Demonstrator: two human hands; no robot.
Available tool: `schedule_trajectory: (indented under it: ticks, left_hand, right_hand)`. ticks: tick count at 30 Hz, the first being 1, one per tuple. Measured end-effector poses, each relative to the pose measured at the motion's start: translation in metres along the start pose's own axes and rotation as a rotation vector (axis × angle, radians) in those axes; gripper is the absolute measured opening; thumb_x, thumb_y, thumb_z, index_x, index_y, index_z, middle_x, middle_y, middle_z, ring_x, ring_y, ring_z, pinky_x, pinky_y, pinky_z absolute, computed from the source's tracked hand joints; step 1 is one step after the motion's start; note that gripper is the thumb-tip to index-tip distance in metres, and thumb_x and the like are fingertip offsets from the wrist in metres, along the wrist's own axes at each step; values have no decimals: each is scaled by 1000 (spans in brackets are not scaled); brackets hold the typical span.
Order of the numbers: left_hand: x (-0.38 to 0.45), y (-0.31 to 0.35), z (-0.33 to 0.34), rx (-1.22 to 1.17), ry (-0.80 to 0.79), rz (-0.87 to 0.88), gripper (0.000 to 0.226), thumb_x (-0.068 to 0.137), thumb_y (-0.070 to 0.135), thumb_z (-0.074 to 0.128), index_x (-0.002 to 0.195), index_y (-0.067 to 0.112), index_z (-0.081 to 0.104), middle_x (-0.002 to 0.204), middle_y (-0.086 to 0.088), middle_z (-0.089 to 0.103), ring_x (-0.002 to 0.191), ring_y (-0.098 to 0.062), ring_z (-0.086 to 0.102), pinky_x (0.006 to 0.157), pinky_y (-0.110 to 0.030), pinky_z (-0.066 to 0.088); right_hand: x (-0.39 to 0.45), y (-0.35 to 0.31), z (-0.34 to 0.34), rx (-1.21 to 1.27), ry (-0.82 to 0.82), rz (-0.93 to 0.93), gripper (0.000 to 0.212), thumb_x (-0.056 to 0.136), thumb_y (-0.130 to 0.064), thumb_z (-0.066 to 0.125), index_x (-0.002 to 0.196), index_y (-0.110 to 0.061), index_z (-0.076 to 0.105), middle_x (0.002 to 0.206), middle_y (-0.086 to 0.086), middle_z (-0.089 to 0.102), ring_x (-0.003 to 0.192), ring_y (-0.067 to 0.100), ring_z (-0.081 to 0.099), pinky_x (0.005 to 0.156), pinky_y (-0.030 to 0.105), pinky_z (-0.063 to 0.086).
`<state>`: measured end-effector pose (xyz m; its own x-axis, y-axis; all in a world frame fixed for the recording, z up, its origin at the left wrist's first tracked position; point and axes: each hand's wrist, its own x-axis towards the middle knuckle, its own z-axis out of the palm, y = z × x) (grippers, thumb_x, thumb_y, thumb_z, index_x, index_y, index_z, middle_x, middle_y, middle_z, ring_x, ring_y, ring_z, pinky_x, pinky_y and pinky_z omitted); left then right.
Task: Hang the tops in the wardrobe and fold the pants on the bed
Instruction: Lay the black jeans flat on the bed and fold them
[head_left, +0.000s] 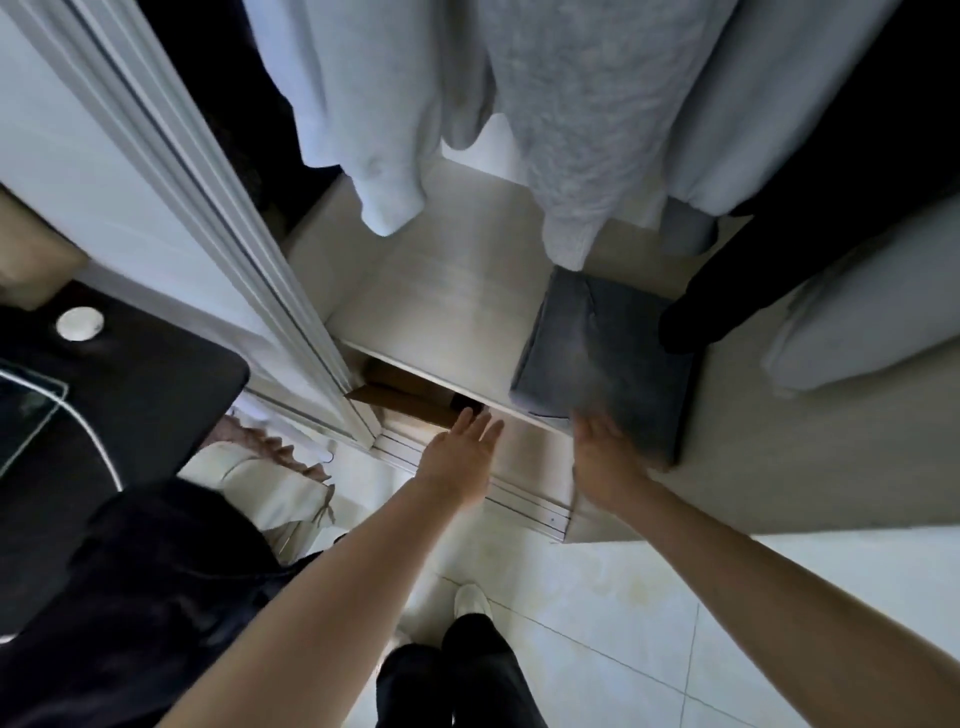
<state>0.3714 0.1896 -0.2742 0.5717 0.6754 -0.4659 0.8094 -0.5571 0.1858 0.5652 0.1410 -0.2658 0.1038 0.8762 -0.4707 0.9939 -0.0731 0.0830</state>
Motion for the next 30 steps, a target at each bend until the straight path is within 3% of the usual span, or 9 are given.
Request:
schedule_trajectory:
  ticks: [4, 9, 14, 18, 22, 25, 28, 30]
  left_hand:
    - [-71, -10, -32, -312, 133, -202, 65, 99, 16, 47, 155, 18, 16, 163, 1, 15, 151, -19, 8, 115, -37, 29]
    - [-177, -22, -68, -549, 552, -350, 48, 97, 14, 48, 144, 19, 43, 149, 6, 41, 136, -12, 40, 101, -25, 40]
    - [-287, -31, -78, -602, 944, -438, 33, 90, 2, 57, 122, 12, 63, 126, 3, 60, 122, -8, 51, 99, 0, 30]
    - [-359, -46, -46, -551, 1055, -717, 28, 86, 0, 62, 112, 10, 68, 119, 3, 61, 116, -11, 50, 102, -6, 30]
    - [-413, -65, -7, -648, 931, -958, 33, 93, 28, 60, 124, 17, 62, 123, 3, 61, 116, -19, 53, 100, -39, 46]
    - [-438, -72, 9, -735, 779, -1039, 43, 95, 49, 45, 129, 27, 58, 120, 4, 65, 112, -23, 60, 93, -42, 49]
    - [-462, -100, 35, -497, 555, -1054, 36, 91, 46, 55, 116, 24, 68, 96, -6, 72, 79, -35, 67, 66, -40, 53]
    - [-468, -122, 49, -605, 301, -1156, 51, 92, 58, 29, 128, 36, 57, 116, -3, 66, 98, -33, 63, 76, -37, 48]
  right_hand:
    - [-34, -57, -50, 264, 105, -142, 77, 90, -18, 58, 151, -15, 11, 152, 12, 29, 140, 28, 29, 110, 36, 33]
    - [-86, -128, -106, 445, 228, -382, 66, 95, -18, 52, 151, -14, 17, 148, 8, 35, 137, 22, 34, 108, 35, 39]
    - [-138, -200, -142, 608, 318, -688, 54, 95, -12, 50, 145, -10, 31, 140, 9, 42, 132, 22, 37, 105, 28, 35]
    - [-161, -243, -139, 588, 342, -831, 44, 94, -14, 54, 136, -6, 44, 130, 10, 51, 123, 25, 45, 102, 36, 43]
    - [-161, -287, -136, 453, 448, -867, 34, 91, -22, 53, 120, -4, 57, 116, 12, 60, 112, 32, 51, 95, 46, 45]
    - [-149, -314, -144, 274, 422, -867, 35, 95, -28, 50, 125, -10, 55, 121, 8, 57, 117, 29, 48, 100, 40, 42]
    - [-133, -344, -157, 136, 291, -658, 46, 96, -41, 44, 131, -11, 49, 129, 10, 55, 124, 32, 43, 103, 39, 39]
    - [-124, -357, -166, 23, 152, -466, 54, 91, -49, 46, 128, -11, 47, 130, 13, 53, 124, 36, 41, 102, 43, 35]
